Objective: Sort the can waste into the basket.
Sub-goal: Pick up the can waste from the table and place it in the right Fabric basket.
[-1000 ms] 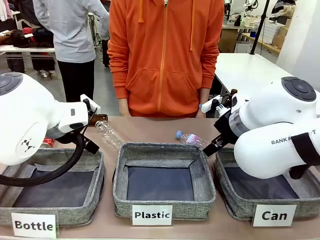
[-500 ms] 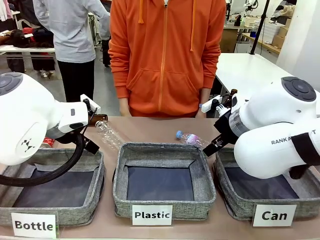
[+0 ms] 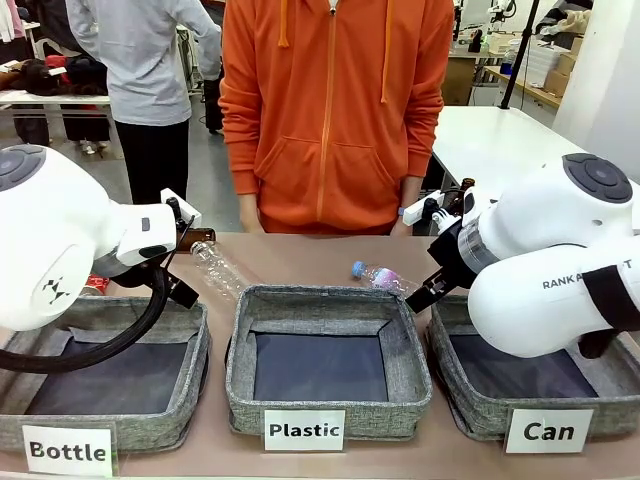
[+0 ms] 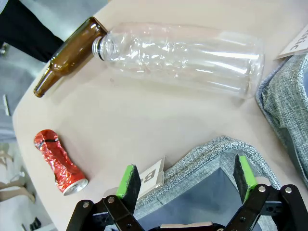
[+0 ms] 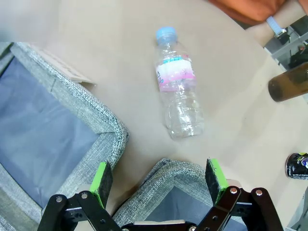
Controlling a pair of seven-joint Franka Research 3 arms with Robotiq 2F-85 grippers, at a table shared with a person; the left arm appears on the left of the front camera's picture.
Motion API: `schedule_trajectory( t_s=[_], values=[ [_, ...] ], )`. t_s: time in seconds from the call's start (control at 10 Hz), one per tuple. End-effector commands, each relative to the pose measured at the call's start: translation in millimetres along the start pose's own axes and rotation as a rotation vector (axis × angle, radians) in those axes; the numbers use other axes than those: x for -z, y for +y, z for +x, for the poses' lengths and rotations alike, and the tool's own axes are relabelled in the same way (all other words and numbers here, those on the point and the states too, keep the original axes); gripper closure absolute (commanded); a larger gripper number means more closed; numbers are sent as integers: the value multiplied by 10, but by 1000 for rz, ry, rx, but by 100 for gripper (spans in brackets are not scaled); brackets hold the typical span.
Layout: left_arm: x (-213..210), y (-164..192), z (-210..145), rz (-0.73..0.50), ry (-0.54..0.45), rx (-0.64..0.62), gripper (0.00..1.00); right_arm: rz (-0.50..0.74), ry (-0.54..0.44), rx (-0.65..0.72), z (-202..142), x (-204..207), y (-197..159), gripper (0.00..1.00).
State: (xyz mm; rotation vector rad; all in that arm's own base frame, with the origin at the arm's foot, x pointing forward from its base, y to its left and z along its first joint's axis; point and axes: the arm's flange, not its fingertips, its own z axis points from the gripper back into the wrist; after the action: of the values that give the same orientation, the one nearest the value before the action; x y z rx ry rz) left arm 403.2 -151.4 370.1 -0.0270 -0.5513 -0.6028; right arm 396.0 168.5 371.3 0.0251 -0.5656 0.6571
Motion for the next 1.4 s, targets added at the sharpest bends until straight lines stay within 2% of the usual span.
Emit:
schedule_trajectory(
  t_s=[0.0, 0.1, 0.2, 0.3, 0.4, 0.5, 0.6, 0.8, 1.0, 1.2, 1.3],
  values=[
    [-1, 0, 0, 0, 0, 0, 0, 0, 0, 1, 0, 0, -1, 0],
    [0, 0, 0, 0, 0, 0, 0, 0, 0, 0, 0, 0, 0, 0],
    [-264, -61, 43, -42, -20, 36, 0, 34, 8, -22, 11, -186, -5, 0],
    [-699, -120, 57, -118, -52, 40, 0, 29, 27, 4, 36, -597, -19, 0],
    [-1159, -296, 102, -153, -21, -50, 0, -41, -5, 138, 43, -987, -14, 0],
    [-1524, -273, -3, -151, -20, -151, 0, 14, -48, 231, -44, -1411, -57, 0],
    [-1790, -183, -235, -220, -33, -148, 0, 112, -97, 297, -226, -1774, -162, 0],
    [-2181, 457, -752, -354, -44, -198, 0, 336, -168, 396, -833, -2271, -584, 0],
    [-2339, 1467, -1257, -589, -163, -446, 0, 491, -304, 579, -1596, -2335, -1026, 0],
    [-2047, 2235, -1966, -832, -360, -728, 0, 637, -403, 750, -2368, -2081, -1460, 0],
    [-1808, 2358, -2289, -870, -422, -876, 0, 699, -453, 855, -2692, -1944, -1655, 0]
  ],
)
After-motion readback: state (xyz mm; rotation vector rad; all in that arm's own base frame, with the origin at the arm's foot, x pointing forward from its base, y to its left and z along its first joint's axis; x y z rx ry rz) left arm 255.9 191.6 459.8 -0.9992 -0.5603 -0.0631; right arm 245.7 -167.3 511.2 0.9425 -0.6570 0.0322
